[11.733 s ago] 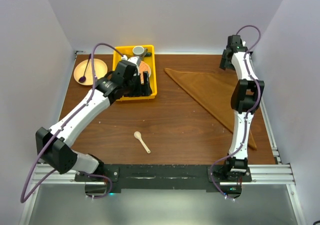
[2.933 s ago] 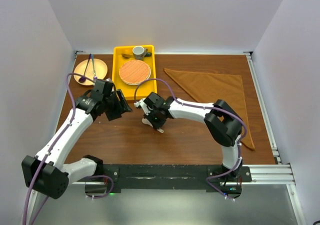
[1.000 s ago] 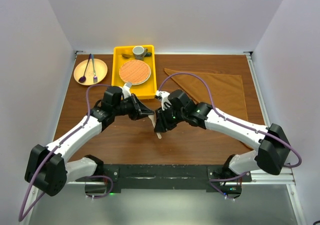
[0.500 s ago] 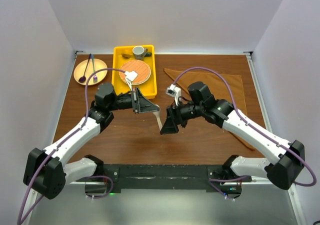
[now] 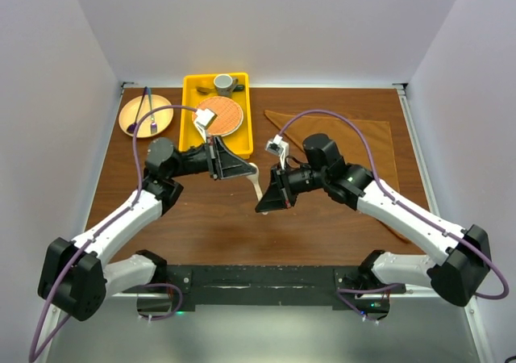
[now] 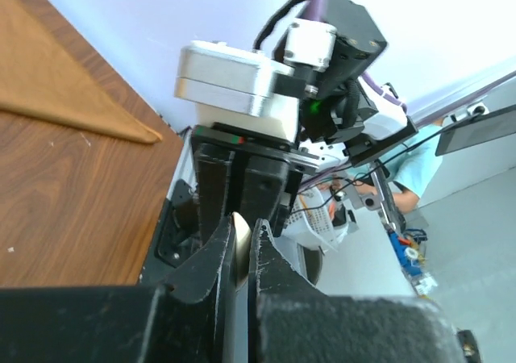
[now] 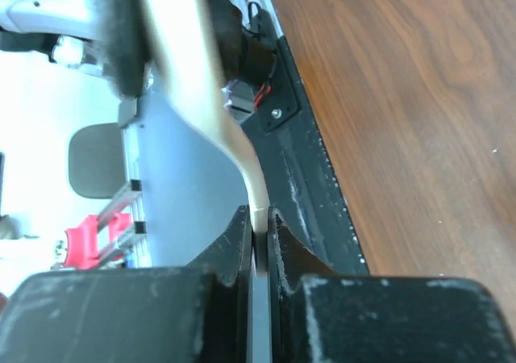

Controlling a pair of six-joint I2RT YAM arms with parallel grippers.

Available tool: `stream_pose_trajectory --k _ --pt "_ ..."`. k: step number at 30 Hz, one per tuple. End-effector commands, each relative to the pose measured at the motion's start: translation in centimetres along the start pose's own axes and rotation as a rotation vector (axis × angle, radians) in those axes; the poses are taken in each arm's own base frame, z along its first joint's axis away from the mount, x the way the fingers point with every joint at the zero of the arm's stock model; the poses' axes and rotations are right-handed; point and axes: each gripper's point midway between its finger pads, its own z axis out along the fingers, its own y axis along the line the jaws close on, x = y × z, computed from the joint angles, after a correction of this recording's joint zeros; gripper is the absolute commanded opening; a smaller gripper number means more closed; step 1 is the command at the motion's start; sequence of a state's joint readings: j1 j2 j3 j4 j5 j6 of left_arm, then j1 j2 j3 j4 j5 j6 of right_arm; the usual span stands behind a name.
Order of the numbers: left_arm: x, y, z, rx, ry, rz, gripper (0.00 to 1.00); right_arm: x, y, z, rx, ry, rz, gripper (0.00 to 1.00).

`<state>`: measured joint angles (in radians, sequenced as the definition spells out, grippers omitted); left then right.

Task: Fold the napkin, place the utensils inside, and roll it up
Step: Pass the utensil from the left arm to the right, then pass the utensil from the right arm to the left

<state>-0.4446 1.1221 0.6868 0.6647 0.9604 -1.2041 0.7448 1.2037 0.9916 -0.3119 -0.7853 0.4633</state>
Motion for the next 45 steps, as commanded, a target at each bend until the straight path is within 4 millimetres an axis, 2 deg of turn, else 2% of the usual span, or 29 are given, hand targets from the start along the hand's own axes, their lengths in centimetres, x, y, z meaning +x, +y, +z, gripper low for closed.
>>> stream_pose_trajectory --k 1,2,3,4,5,6,7,8,9,10,11,12,13,14,16,18,20,24,30,31,37,43,45 --pt "-0.9 1.5 -0.2 -0.138 0.018 -0.083 0.14 -2.5 -0.7 -0.5 0.096 -0.101 -0.047 0.00" --pt "-1.9 3.1 -0.4 -0.233 -0.019 -0.018 0.32 -2.8 -2.2 -1.1 0.198 -0.122 -0.069 0.00" --pt "-3.8 2.4 -0.3 -0.286 -0.052 0.031 0.60 -2.9 -3.0 -1.6 0.255 -0.128 -0.082 0.00" --pt "-3.0 4.3 -1.4 -0.423 -0.030 -0.020 0.69 -2.9 -4.0 -2.0 0.318 -0.129 -0.092 0.00" --pt "-4.5 5.2 -1.9 -0.518 -0.100 -0.017 0.75 -3.1 -5.9 -3.3 0.457 -0.144 -0.117 0.00" --pt "-5.6 4.8 -2.1 -0.552 -0.135 -0.014 0.93 -3.0 -6.7 -3.9 0.514 -0.146 -0.130 0.00" --pt "-5.0 5.7 -2.8 -0.634 -0.140 -0.095 0.95 -3.2 -7.4 -4.6 0.574 -0.156 -0.151 0.00" --pt "-5.6 6.8 -3.4 -0.715 -0.192 -0.123 0.97 -3.3 -8.7 -5.9 0.675 -0.176 -0.184 0.00" --pt "-5.8 6.9 -3.4 -0.750 -0.213 -0.155 0.97 -3.5 -9.1 -6.5 0.719 -0.190 -0.209 0.00" --pt "-4.4 7.2 -3.2 -0.794 -0.204 -0.244 0.97 -3.6 -9.6 -7.0 0.761 -0.193 -0.226 0.00" --pt "-4.0 8.7 -3.6 -0.881 -0.231 -0.300 0.97 -3.5 -10.2 -7.6 0.804 -0.188 -0.244 0.00" --pt "-3.4 9.0 -3.2 -0.909 -0.226 -0.350 0.92 -4.0 -10.6 -8.4 0.851 -0.203 -0.263 0.00" --pt "-1.9 9.2 -2.7 -0.941 -0.212 -0.442 0.91 -4.0 -10.7 -8.6 0.859 -0.199 -0.281 0.00" --pt "-1.6 10.2 -2.0 -0.966 -0.200 -0.482 0.89 -4.4 -10.6 -9.0 0.875 -0.200 -0.310 0.00" --pt "-0.9 10.3 -0.1 -0.964 -0.185 -0.529 0.87 -4.6 -10.6 -9.4 0.893 -0.203 -0.336 0.00" --pt "-1.5 10.5 1.7 -0.959 -0.184 -0.528 0.87 -4.4 -10.9 -9.6 0.907 -0.183 -0.365 0.00" --pt "-3.0 10.3 3.4 -0.932 -0.191 -0.512 0.87 -4.0 -11.3 -9.7 0.920 -0.151 -0.380 0.00" --pt "-4.1 10.0 5.0 -0.918 -0.187 -0.512 0.89 -3.6 -11.7 -10.0 0.935 -0.134 -0.395 0.00" --pt "-3.5 9.7 4.6 -0.927 -0.214 -0.575 0.92 -3.0 -12.1 -10.3 0.959 -0.113 -0.397 0.00" --pt "-4.0 9.3 5.2 -0.886 -0.235 -0.595 0.92 -2.9 -12.1 -10.3 0.954 -0.113 -0.401 0.00" --pt "-2.9 9.3 7.8 -0.839 -0.161 -0.694 0.90 -2.4 -12.6 -10.3 0.954 -0.076 -0.440 0.00" --pt "-2.1 9.0 9.4 -0.831 -0.128 -0.730 0.81 -2.6 -12.8 -10.5 0.979 -0.062 -0.462 0.00" --pt "-1.9 8.7 9.9 -0.814 -0.123 -0.734 0.73 -2.7 -12.8 -10.6 0.980 -0.066 -0.462 0.00"
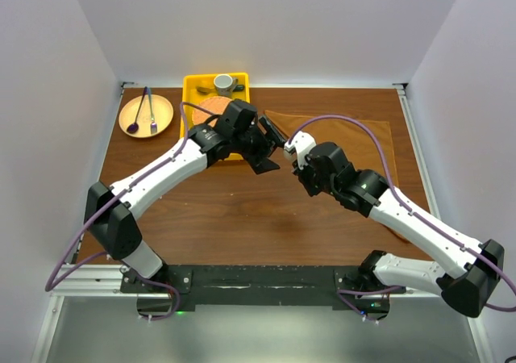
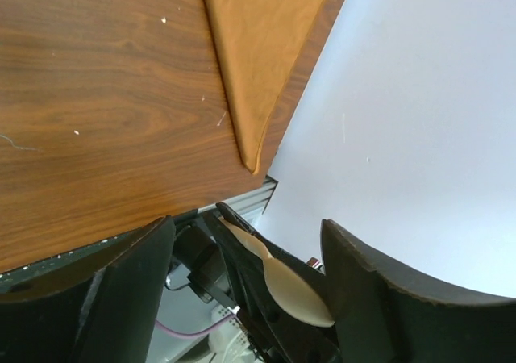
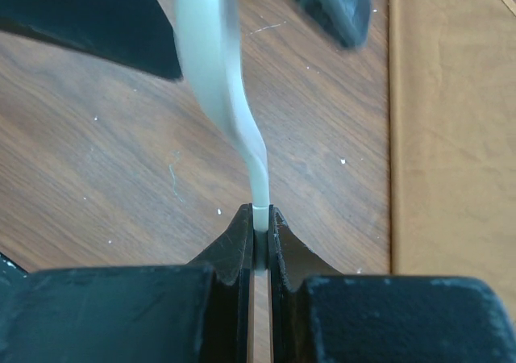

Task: Fold the napkin, place the utensils inside, and roll it up
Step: Pass the utensil from the right arm to the left

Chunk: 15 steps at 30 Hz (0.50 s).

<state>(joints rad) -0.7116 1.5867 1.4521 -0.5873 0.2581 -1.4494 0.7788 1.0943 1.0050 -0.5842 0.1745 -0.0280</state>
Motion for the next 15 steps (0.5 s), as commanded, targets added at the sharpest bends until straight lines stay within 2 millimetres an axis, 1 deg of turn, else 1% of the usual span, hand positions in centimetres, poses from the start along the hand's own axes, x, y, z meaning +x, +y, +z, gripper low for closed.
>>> stream_pose_trajectory --k 1,2,4,5,6,7,8,9,10,11,12,13,14,15 --pt "1.8 -2.7 -0.6 0.073 0.059 -0.012 0.70 -0.8 -0.9 -0.5 0.045 -0.026 -0.022 0.00" --pt "2.0 -2.8 -0.5 0.077 0.069 -0.012 0.57 -0.8 -1.0 -0.5 0.049 -0.026 -0.021 0.00" --pt "2.4 -2.9 -0.2 0.088 0.095 -0.006 0.36 -1.1 -1.0 -0.6 0.053 -0.026 -0.022 0.00" --pt "2.5 -3.0 -0.3 0.095 0.105 0.001 0.13 -1.1 -1.1 -0.6 0.054 -0.021 -0.022 0.00" --pt "2.5 -3.2 -0.2 0.109 0.108 0.030 0.05 -0.8 -1.1 -0.6 0.056 0.000 -0.027 0.00" --pt "2.7 -3.1 -0.2 0.112 0.126 0.045 0.00 -0.9 -1.2 -0.6 0.062 0.009 -0.021 0.01" --pt "2.4 -3.1 -0.3 0.116 0.127 0.061 0.00 -0.8 -1.0 -0.6 0.051 0.019 -0.019 0.08" --pt "2.2 -3.0 -0.2 0.134 0.121 0.134 0.00 -0.1 -0.6 -0.8 0.024 0.057 -0.022 0.19" --pt "1.9 -3.3 -0.5 0.150 0.116 0.182 0.00 -0.3 0.2 -0.9 -0.012 0.070 -0.005 0.43" --pt "1.0 -3.2 -0.6 0.159 0.106 0.222 0.00 -0.2 1.4 -1.0 -0.086 0.086 0.005 0.56" --pt "0.5 -3.1 -0.6 0.180 0.106 0.338 0.00 0.2 2.2 -1.2 -0.130 0.106 0.007 0.66" --pt "0.6 -3.4 -1.1 0.208 0.133 0.397 0.00 0.2 2.9 -1.3 -0.173 0.110 0.010 0.71" --pt "-0.1 -2.8 -1.3 0.190 0.130 0.434 0.00 0.2 4.2 -1.5 -0.252 0.114 0.017 0.78" --pt "-0.4 -3.1 -1.6 0.202 0.117 0.540 0.00 0.1 4.8 -1.5 -0.283 0.109 0.028 0.79"
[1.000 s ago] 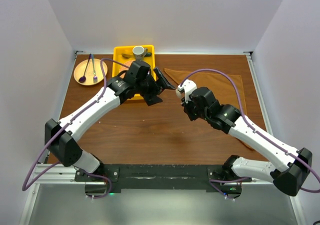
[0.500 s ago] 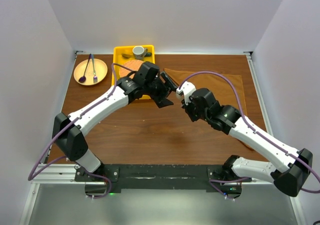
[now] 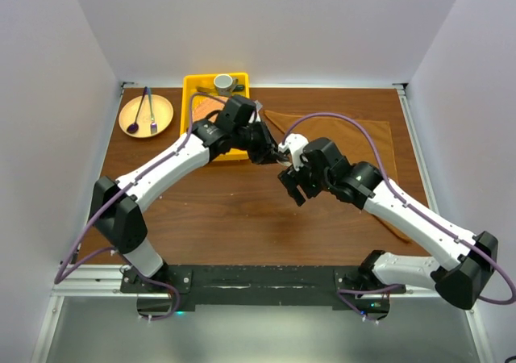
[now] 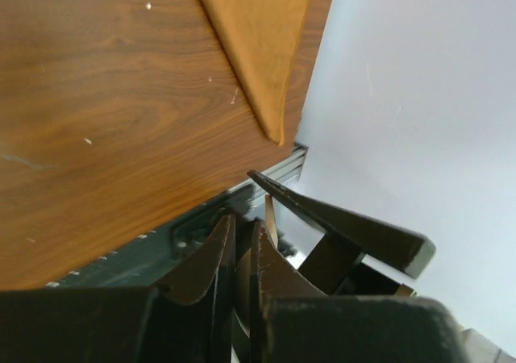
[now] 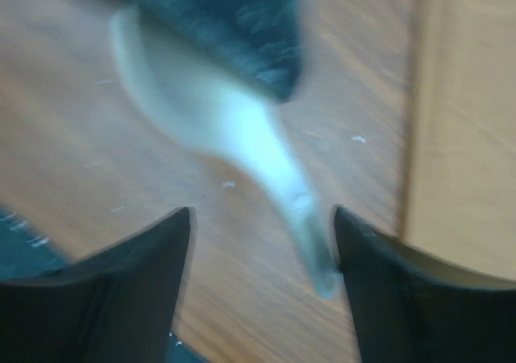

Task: Fold the napkin, place the utensils inside, and roll it up
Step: Pass the utensil from the right arm to the left, then pass the utensil from the left arm to the right

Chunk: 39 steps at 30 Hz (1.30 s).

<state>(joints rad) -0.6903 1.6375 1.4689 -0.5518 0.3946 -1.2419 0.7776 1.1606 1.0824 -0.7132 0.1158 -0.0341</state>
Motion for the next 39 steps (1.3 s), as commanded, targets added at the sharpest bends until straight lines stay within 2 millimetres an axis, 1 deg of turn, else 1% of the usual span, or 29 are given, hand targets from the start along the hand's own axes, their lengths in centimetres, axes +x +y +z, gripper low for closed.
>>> stream_pose_trajectory --k 1,2,3,4,5,6,8,10,11,12,13,16,19,21,23,25,27,28,29,30,31,32,33,34,35,36,37,38,39 --pt "-1.4 -3.2 -2.7 0.148 0.016 0.399 0.00 -1.1 4.1 -1.1 -0.231 -0.008 0.063 0.80" --pt "-1.5 -2.2 -2.9 0.113 0.043 0.409 0.00 -1.1 4.3 -0.9 -0.247 -0.006 0.075 0.80" --pt "-1.8 -2.2 -3.0 0.114 0.049 0.472 0.00 -1.6 4.5 -0.8 -0.263 -0.022 0.078 0.80" --pt "-1.6 -2.1 -3.1 0.113 0.066 0.499 0.00 -2.1 4.5 -0.8 -0.270 -0.032 0.080 0.79" --pt "-1.3 -1.5 -3.2 0.094 0.092 0.506 0.00 -2.5 4.6 -0.8 -0.271 -0.040 0.081 0.77" --pt "-1.4 -1.3 -3.2 0.092 0.102 0.530 0.00 -3.4 4.4 -1.0 -0.268 -0.066 0.079 0.76" --pt "-1.2 -0.6 -3.2 0.074 0.119 0.551 0.00 -4.4 4.5 -1.4 -0.279 -0.112 0.068 0.75" --pt "-0.9 -0.7 -3.3 0.087 0.137 0.556 0.00 -5.2 4.6 -1.4 -0.288 -0.131 0.054 0.70" --pt "-0.8 -0.8 -3.3 0.094 0.141 0.555 0.00 -5.3 4.6 -1.3 -0.291 -0.126 0.050 0.67" --pt "-0.6 -0.9 -3.2 0.102 0.154 0.555 0.00 -5.5 4.6 -1.1 -0.287 -0.112 0.048 0.59" --pt "-0.7 -0.9 -3.2 0.103 0.154 0.556 0.00 -5.5 4.3 -0.9 -0.271 -0.104 0.050 0.54" --pt "-0.8 -0.3 -3.0 0.094 0.169 0.550 0.00 -5.7 3.6 -0.3 -0.228 -0.101 0.052 0.45" --pt "-0.4 -0.2 -2.7 0.120 0.191 0.537 0.00 -5.9 2.9 0.2 -0.191 -0.106 0.020 0.41" --pt "-0.5 -0.2 -2.6 0.124 0.196 0.546 0.00 -6.2 2.8 0.2 -0.191 -0.119 0.004 0.40" --pt "-1.2 0.2 -2.7 0.119 0.196 0.543 0.00 -6.3 2.8 0.1 -0.194 -0.126 -0.004 0.36" --pt "-1.7 0.5 -2.7 0.118 0.195 0.534 0.00 -6.5 2.9 0.0 -0.200 -0.140 -0.011 0.34" --pt "-1.7 0.4 -2.8 0.130 0.200 0.535 0.00 -6.6 3.3 -0.2 -0.225 -0.156 -0.022 0.24" --pt "-1.7 0.3 -2.7 0.136 0.205 0.534 0.00 -6.6 3.5 -0.1 -0.238 -0.157 -0.027 0.17" --pt "-1.7 0.3 -2.6 0.138 0.206 0.523 0.00 -6.4 3.6 0.4 -0.242 -0.143 -0.028 0.00" --pt "-2.0 0.3 -2.6 0.126 0.193 0.518 0.00 -6.1 3.3 0.8 -0.221 -0.119 -0.020 0.00" --pt "-2.4 1.2 -2.8 0.066 0.181 0.484 0.08 -5.8 3.1 1.2 -0.207 -0.101 -0.019 0.00" --pt "-3.3 1.6 -3.1 0.013 0.135 0.477 0.26 -5.4 2.8 1.9 -0.185 -0.072 -0.017 0.00" --pt "-5.5 1.8 -3.5 -0.068 0.021 0.489 0.60 -5.0 1.5 2.4 -0.109 -0.060 -0.016 0.00" --pt "-6.5 2.8 -4.5 -0.148 -0.021 0.457 0.69 -4.6 0.9 2.8 -0.074 -0.048 -0.027 0.00" --pt "-7.9 2.5 -6.1 -0.192 -0.103 0.418 0.74 -4.3 -0.1 3.3 -0.017 -0.039 -0.032 0.00" --pt "-10.2 3.9 -7.5 -0.302 -0.223 0.378 0.78 -3.6 -2.2 3.7 0.099 -0.010 -0.049 0.00" --pt "-11.6 5.6 -9.7 -0.384 -0.290 0.272 0.84 -3.2 -3.2 4.0 0.147 0.012 -0.058 0.00" --pt "-12.3 6.0 -12.0 -0.416 -0.367 0.236 0.84 -2.8 -4.0 4.2 0.164 0.043 -0.072 0.00" --pt "-13.7 7.4 -14.3 -0.492 -0.470 0.192 0.85 -1.7 -5.6 5.3 0.194 0.110 -0.096 0.00"
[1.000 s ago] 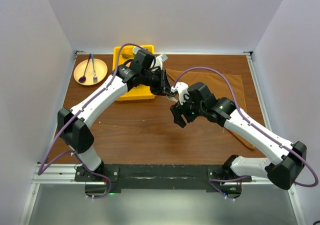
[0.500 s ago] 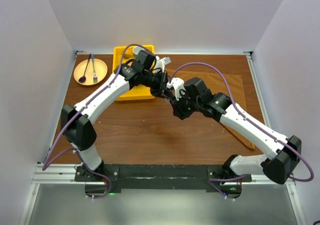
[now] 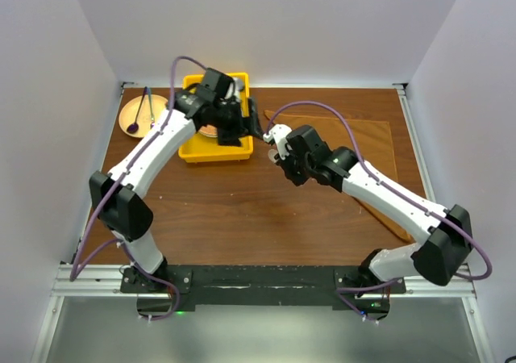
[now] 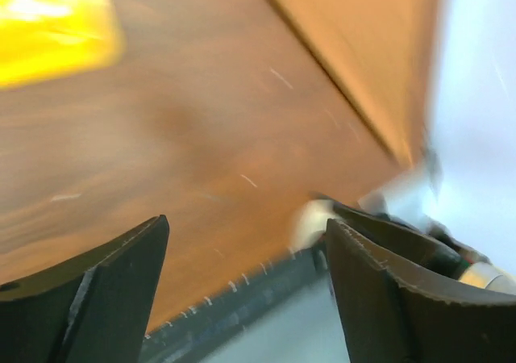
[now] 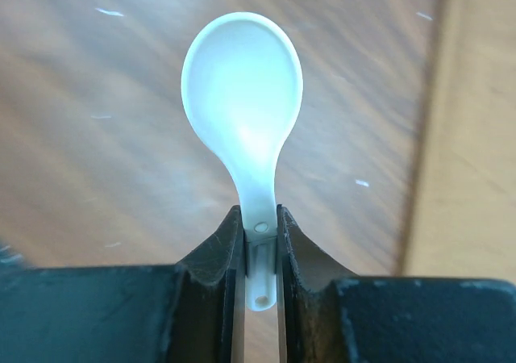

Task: Fold the napkin, place the utensils inside, and roll it up
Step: Pass the utensil from the left arm to the right, then place the utensil onto the napkin

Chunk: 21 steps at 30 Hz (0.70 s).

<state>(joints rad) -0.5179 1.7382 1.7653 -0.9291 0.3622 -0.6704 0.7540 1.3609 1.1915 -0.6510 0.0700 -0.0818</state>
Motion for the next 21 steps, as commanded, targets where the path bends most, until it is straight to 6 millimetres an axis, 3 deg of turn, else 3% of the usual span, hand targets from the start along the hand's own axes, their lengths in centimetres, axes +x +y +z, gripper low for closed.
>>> stream_pose_trajectory --k 1,3,5,8,15,21 --pt "-4.8 9.4 -10.1 -0.436 -0.385 -0.283 0.87 1.5 -7.2 1.3 0.273 0.122 -0.066 0.00" --pt "-4.9 10.7 -13.7 -0.463 -0.505 -0.300 0.87 2.1 -10.5 1.9 0.329 0.177 -0.066 0.00" --pt "-5.0 10.4 -15.9 -0.430 -0.597 -0.255 0.87 2.1 -12.8 2.6 0.357 0.183 -0.059 0.00" --pt "-5.4 10.0 -17.5 -0.416 -0.663 -0.154 0.87 3.4 -16.7 3.8 0.430 0.253 -0.071 0.00" --pt "-3.9 9.0 -16.1 -0.321 -0.597 -0.022 0.86 8.1 -21.0 6.1 0.430 0.394 -0.033 0.00" --pt "-2.5 9.5 -16.3 -0.328 -0.572 0.020 0.86 11.2 -21.8 7.3 0.348 0.436 0.028 0.00"
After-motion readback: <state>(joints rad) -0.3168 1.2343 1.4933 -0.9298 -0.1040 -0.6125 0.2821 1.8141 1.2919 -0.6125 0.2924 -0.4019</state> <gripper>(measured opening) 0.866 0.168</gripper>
